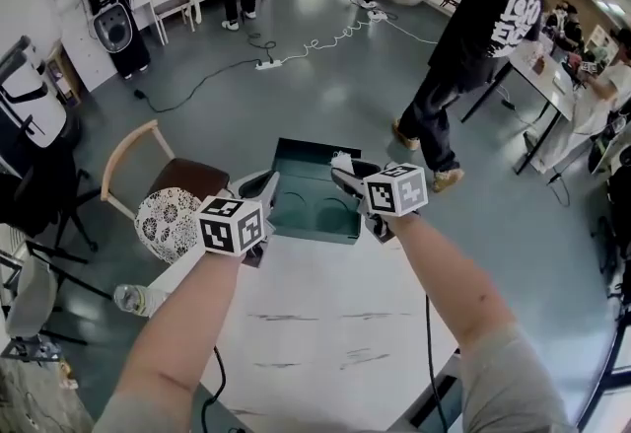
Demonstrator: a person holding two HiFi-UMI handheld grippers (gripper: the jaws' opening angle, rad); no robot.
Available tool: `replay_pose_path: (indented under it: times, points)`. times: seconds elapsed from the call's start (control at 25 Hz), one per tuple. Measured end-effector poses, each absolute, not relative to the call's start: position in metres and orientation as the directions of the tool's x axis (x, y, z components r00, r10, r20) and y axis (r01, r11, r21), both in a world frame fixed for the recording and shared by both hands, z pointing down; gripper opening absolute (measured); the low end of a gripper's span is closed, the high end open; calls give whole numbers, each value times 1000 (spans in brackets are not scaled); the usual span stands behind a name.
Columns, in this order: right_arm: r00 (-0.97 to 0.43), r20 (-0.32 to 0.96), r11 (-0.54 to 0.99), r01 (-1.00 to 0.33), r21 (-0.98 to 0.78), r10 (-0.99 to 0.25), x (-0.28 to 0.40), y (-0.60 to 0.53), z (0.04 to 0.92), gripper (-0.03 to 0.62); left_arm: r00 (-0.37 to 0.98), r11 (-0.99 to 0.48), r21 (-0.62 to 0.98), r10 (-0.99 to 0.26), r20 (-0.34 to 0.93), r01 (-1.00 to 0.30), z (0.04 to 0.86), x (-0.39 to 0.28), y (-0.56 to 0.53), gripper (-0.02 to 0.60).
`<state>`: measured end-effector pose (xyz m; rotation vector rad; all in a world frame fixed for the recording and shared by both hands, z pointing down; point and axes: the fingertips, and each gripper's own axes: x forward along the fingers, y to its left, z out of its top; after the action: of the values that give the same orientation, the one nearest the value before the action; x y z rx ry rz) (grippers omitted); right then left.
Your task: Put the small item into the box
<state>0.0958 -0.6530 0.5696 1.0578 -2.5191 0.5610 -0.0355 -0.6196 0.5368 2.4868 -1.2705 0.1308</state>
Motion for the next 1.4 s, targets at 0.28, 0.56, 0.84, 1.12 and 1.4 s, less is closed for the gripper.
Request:
replay_pose_path:
  times: [0.28,0.56,0.84,1.12,1.4]
  points:
    - [-632,542,664,-728,-171,-554,84,-682,598,167,604,-549,256,-750,269,-796,558,-25,-651,5]
    - [-610,608,679,-718,-152,-508,76,-713,622,167,622,-590,203,-710,329,-781,571,-13,-681,5]
    - [-575,683,692,-708,-139,-450,70,-733,646,167,615,-584,204,-698,367,-786,592,-10,-704,6]
    - [-544,730,700,-703,-126,-414,64,-744,663,167,620,-617,157,-673,404,-771,604,-4,-712,6]
    - [-500,769,699,-708,-99,-398,64,-756,674,167,621,-613,165,-674,400,-772,599,0,-723,6]
